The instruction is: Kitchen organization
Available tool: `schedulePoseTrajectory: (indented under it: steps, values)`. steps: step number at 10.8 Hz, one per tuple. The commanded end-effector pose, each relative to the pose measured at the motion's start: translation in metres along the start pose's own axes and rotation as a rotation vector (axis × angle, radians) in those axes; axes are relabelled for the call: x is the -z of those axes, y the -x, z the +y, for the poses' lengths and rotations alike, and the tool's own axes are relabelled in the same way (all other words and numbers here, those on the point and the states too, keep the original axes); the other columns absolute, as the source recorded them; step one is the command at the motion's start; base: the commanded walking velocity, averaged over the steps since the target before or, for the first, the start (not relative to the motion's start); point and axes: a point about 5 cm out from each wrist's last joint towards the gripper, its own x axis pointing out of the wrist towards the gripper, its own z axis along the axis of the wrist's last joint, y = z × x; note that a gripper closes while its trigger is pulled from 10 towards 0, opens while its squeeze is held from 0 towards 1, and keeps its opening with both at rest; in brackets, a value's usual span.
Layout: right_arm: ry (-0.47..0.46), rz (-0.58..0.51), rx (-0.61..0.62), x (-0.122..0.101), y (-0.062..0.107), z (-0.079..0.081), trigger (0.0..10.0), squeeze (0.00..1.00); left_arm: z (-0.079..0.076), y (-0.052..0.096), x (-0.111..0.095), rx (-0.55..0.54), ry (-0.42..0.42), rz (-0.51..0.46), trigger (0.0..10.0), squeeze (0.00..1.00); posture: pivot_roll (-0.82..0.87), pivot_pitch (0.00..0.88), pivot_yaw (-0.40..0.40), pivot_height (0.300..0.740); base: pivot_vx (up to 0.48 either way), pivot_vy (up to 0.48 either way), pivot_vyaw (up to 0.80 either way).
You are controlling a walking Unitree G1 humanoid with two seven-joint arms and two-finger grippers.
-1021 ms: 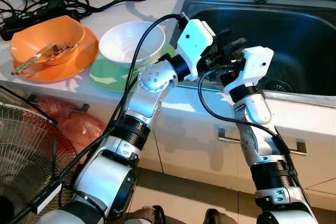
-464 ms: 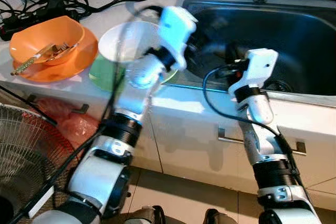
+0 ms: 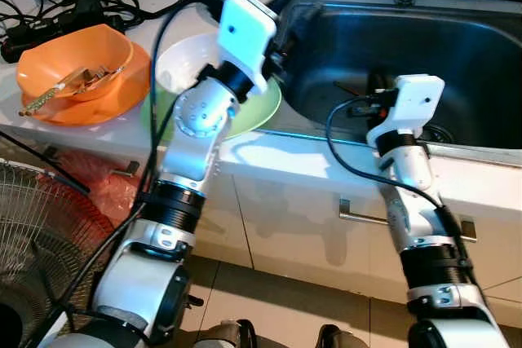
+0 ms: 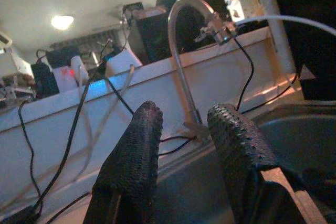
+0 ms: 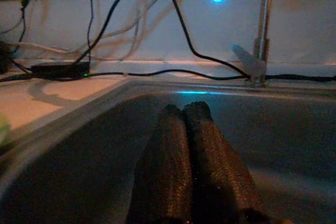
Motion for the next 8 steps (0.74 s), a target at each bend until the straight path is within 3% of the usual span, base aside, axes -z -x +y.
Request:
schedulePoseTrajectory:
  steps: [1,3,6,8]
  values:
    - [0.019,0.033,0.043,0.008,0.003,-0.011,10.0,0.00,0.012,0.005,-0.002,-0.051,-0.007,0.007,10.0,0.00,0.04,0.158,0.098,0.740,0.000,0.000,0.00]
    - [0.065,0.029,0.066,0.004,0.003,-0.026,10.0,0.00,0.020,0.014,0.001,-0.084,-0.011,0.035,10.0,0.00,0.04,0.161,0.089,0.740,0.000,0.000,0.00]
    - [0.143,-0.049,0.008,-0.028,-0.002,-0.047,10.0,0.00,0.015,0.025,0.007,-0.079,-0.001,0.075,10.0,0.00,0.02,0.157,0.078,0.740,0.000,0.000,0.00]
    - [0.143,-0.049,0.008,-0.028,-0.002,-0.047,10.0,0.00,0.015,0.025,0.007,-0.079,-0.001,0.075,10.0,0.00,0.02,0.157,0.078,0.740,0.000,0.000,0.00]
